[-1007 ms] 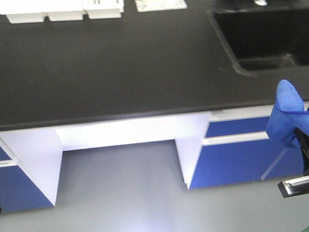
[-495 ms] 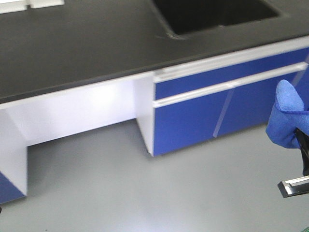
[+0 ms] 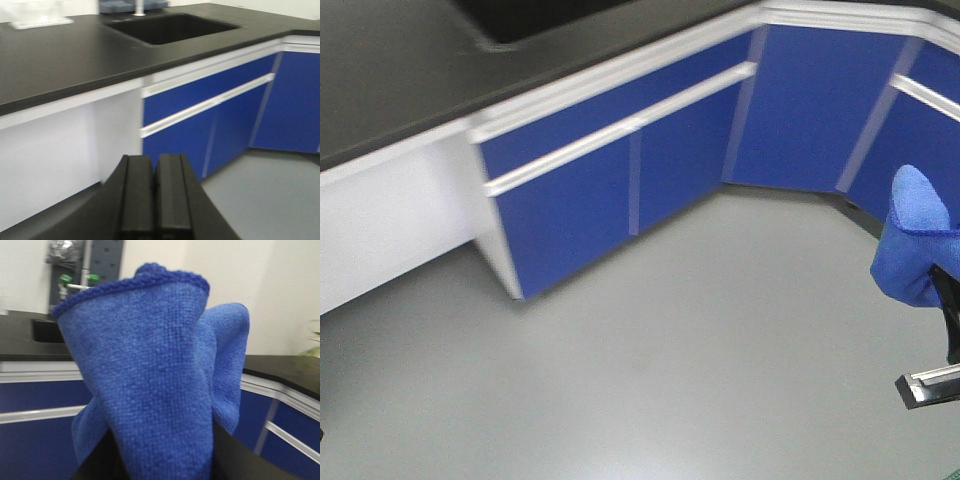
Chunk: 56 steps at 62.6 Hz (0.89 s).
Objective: Wipe right workspace with blue cloth
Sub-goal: 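Drive the base to the other black bench holding the cloth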
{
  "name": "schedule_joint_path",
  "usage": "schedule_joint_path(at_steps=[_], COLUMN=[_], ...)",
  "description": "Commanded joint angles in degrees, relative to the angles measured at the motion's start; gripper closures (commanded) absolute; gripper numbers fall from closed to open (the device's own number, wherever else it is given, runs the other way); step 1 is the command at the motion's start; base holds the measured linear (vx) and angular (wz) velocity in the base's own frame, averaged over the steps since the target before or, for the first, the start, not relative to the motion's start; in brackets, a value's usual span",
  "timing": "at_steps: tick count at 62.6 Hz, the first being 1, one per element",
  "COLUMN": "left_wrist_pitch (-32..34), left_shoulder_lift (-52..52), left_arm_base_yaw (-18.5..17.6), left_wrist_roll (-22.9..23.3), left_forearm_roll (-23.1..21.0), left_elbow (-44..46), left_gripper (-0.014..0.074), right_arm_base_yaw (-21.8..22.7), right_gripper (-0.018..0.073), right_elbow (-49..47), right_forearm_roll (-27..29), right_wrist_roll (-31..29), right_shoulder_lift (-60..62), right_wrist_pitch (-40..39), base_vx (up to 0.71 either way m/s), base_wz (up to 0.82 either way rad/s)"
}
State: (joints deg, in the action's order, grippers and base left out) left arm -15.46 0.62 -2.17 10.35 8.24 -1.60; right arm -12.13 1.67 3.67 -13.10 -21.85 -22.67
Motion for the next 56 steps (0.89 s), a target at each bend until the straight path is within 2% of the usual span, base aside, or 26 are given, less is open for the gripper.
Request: schedule_joint_path(at_steps=[1,31,56], left_wrist_pitch=[4.91,4.91,4.91], left_shoulder_lift=[0.9,0.9,0.9], left_arm_base_yaw=[-0.25,-0.25,-0.25], left_wrist_roll=[0.49,0.49,0.49], left_forearm_roll=[0.06,0.06,0.06], left_elbow=[-1.74,-1.74,-1.74], left_gripper=[0.0602,0.0602,0.0602], right_arm_base_yaw=[-0.04,-0.04,-0.04], right_gripper=[0.0562,0.0562,0.0562], right_elbow=[1.13,1.13,1.13], right_forearm_roll=[-0.36,-0.36,-0.36], right_wrist_roll=[-0.39,-0.39,-0.39], right_shoulder_lift=[-0.35,-0.35,-0.35], right_wrist_pitch=[-4.92,-4.92,-4.92], base_vx=[-0.19,-0.17,-0.15], base_wz=[-0.74,-0.75,-0.57])
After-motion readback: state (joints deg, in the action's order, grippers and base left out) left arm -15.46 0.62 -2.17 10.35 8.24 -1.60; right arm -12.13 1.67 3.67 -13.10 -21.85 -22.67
